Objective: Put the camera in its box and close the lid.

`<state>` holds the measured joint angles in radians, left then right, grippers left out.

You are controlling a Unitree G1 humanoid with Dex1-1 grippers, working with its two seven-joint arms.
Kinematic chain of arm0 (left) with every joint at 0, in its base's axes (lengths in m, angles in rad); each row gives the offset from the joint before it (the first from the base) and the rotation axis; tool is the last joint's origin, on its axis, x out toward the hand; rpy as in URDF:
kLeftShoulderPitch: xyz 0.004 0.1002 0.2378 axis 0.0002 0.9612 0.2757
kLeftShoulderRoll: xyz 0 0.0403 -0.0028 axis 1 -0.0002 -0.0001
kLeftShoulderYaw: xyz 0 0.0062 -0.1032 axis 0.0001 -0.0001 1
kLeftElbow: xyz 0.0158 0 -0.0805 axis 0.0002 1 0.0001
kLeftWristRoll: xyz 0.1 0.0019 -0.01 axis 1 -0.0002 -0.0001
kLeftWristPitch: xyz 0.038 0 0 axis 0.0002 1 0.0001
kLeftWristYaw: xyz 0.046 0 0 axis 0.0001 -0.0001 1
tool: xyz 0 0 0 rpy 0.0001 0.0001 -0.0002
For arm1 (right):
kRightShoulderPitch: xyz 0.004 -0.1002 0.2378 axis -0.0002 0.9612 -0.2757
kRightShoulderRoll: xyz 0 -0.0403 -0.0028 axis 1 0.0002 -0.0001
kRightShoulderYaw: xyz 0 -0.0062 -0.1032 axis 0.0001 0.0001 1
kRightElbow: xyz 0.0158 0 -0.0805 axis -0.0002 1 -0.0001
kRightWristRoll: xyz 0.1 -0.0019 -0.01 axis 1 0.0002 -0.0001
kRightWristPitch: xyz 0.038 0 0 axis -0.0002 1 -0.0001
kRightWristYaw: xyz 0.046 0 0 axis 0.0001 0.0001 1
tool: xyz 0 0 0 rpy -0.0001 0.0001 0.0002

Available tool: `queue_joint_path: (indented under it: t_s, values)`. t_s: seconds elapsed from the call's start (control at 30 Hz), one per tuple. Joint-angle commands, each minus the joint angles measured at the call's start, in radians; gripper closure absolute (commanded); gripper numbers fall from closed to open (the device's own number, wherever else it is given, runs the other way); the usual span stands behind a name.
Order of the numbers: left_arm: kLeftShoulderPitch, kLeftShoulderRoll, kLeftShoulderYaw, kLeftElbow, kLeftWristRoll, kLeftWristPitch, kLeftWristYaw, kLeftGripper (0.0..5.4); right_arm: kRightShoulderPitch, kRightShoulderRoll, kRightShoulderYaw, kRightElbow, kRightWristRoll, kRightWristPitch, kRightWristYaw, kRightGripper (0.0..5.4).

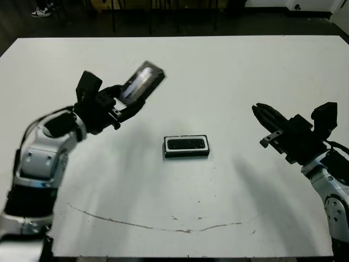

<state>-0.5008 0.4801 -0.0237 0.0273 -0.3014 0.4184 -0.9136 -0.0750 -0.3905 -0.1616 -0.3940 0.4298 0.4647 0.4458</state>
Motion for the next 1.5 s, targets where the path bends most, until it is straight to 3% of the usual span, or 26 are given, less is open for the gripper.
queue_joint_path:
  t_s: [0.03,0.3,0.57,0.8,1.13,1.5]
  values:
    - [-0.046,0.058,-0.049,0.085,-0.030,0.031,-0.156,2.65,0.001,-0.014,-0.004,0.018,0.001,0.017,0.001,5.40]
    - [-0.153,0.088,-0.208,0.285,0.028,0.008,-0.405,2.65,0.002,-0.026,-0.007,-0.029,0.012,0.082,-0.027,5.40]
    - [-0.241,0.039,-0.285,0.425,0.088,-0.069,-0.512,2.65,0.007,-0.028,0.001,-0.009,0.003,0.043,0.007,5.40]
    - [-0.256,-0.025,-0.308,0.506,0.115,-0.116,-0.548,2.65,0.013,-0.020,0.002,0.006,0.007,0.039,0.011,5.40]
    - [-0.259,-0.081,-0.323,0.555,0.180,-0.121,-0.490,2.65,0.021,-0.009,0.007,0.061,0.006,-0.037,0.053,5.40]
    - [-0.250,-0.082,-0.284,0.553,0.163,-0.116,-0.455,2.65,0.027,-0.003,0.012,0.076,0.002,-0.059,0.057,5.40]
